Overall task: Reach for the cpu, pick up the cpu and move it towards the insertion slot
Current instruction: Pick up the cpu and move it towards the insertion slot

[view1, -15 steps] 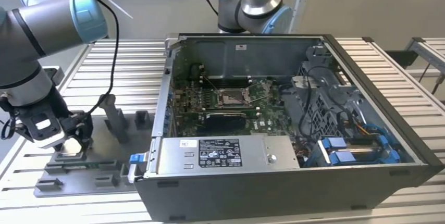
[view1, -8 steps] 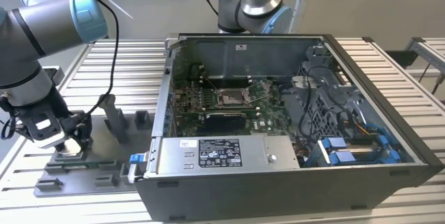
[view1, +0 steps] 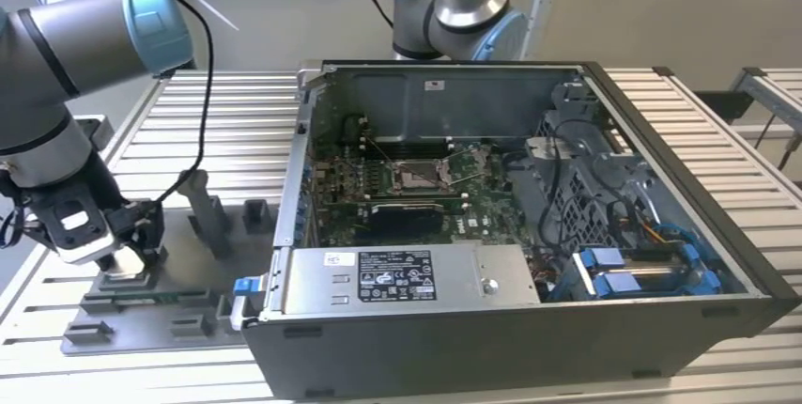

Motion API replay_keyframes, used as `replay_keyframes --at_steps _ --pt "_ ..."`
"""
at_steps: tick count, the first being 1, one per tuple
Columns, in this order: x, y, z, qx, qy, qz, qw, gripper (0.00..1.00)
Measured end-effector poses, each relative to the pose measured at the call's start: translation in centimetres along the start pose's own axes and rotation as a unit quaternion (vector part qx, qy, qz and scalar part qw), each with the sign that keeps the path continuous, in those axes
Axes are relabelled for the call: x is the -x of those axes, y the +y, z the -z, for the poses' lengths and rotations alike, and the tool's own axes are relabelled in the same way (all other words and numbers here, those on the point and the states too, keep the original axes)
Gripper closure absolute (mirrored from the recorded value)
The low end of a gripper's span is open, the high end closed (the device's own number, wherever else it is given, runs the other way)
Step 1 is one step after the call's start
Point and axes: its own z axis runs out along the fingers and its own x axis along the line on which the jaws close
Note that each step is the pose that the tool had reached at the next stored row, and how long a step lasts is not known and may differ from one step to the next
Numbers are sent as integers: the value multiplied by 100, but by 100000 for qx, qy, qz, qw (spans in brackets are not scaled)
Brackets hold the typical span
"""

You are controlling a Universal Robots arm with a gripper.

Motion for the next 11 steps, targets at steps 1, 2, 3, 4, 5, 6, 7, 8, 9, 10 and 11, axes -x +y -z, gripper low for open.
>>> replay_keyframes --at_steps 1,2,3,4,5,6,7,8,9,10,11 --pt "0 1 32 3 -3 -1 100000 100" --pt "0 3 65 2 0 -2 100000 100" --pt "0 3 94 -3 5 -2 100000 100" --pt "1 4 115 -1 0 0 100000 100" --pt "1 5 132 -3 -1 0 100000 100" --pt "1 5 151 -3 2 1 100000 100" --pt "1 6 175 -1 2 0 100000 100" --pt "1 8 203 -4 1 -1 100000 100" --pt "1 8 229 -10 9 1 100000 100" --pt "1 9 259 -7 7 0 100000 100" --pt "1 10 285 -4 1 0 100000 100"
